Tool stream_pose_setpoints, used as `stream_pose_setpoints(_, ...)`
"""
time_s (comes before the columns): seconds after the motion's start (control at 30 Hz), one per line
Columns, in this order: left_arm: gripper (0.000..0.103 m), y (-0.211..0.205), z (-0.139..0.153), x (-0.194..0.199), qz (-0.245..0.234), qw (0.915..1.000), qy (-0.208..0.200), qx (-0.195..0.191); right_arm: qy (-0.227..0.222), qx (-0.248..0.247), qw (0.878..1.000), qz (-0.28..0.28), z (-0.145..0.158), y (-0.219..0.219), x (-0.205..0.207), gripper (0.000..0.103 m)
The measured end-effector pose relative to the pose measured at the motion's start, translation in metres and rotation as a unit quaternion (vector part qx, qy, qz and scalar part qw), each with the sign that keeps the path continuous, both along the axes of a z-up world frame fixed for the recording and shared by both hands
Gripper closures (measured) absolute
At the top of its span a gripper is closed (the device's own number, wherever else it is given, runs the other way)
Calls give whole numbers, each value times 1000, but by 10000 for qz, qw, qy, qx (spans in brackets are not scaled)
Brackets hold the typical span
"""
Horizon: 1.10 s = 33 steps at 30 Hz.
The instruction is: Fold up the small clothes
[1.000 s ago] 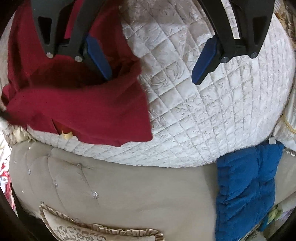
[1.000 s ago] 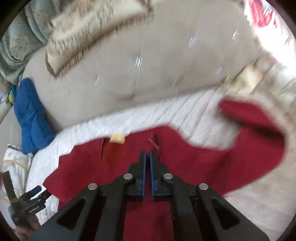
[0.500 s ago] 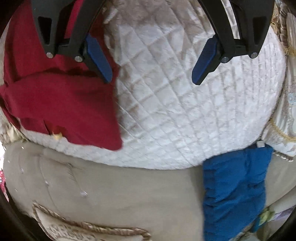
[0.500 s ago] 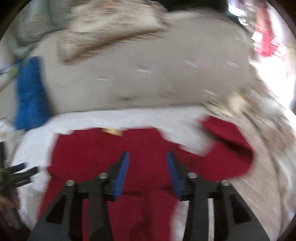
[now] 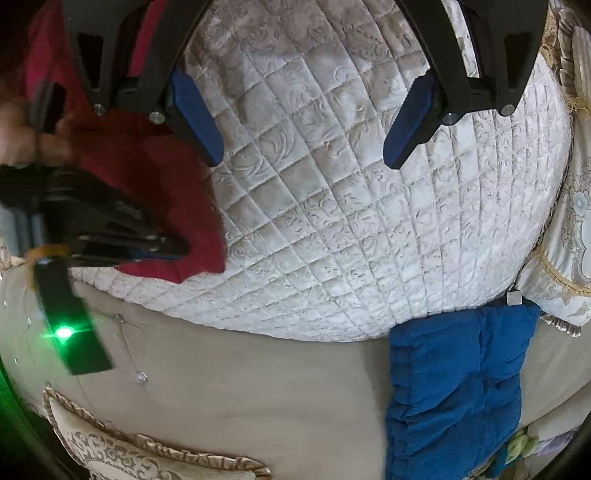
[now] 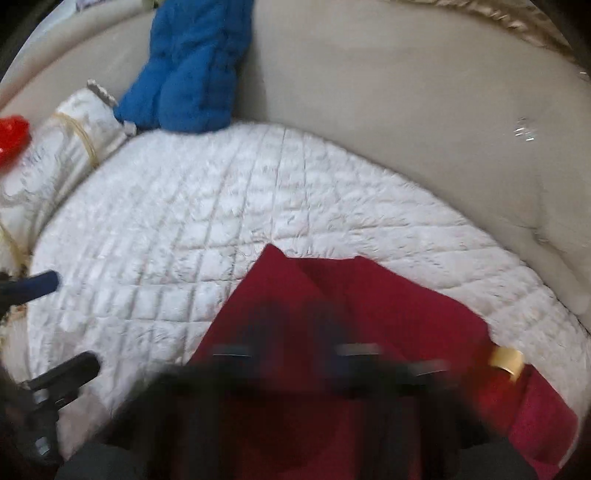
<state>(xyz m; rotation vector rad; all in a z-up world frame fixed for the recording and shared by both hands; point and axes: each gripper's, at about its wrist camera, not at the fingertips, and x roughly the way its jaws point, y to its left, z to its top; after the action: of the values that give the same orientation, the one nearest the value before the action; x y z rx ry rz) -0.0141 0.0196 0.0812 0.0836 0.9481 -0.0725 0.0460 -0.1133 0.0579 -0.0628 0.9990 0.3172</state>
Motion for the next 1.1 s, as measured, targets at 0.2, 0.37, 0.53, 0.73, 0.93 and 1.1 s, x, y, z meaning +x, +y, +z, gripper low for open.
stream_pose_setpoints(0.2, 12, -6, -1, 5, -71, 9998, -13, -168, 77, 607, 9972, -428, -14, 1, 18, 103)
stream_pose_setpoints(0.37, 12, -18, -1, 3, -228, 9994, -33, -276, 107, 872, 9940, -655, 11, -30, -25, 103)
stream_pose_setpoints(0.53, 11, -34, -2, 3, -356, 9979, -121, -521, -187, 323, 9879, -1503, 27, -89, -102, 84)
stream_pose_setpoints(0.73, 10, -67, -39, 13, -648, 9953, 596, -392, 390, 507, 9759, -2085, 5, -137, -129, 84)
stream_pose_setpoints(0.93, 10, -68, -26, 3, -606, 9975, 190, -298, -318, 179, 9569, -2880, 57, -210, -177, 82)
stream_pose_setpoints(1.1, 10, -59, -16, 3, -468, 9980, 31, -434, -201, -721, 9102, -4074, 60, -309, -176, 75)
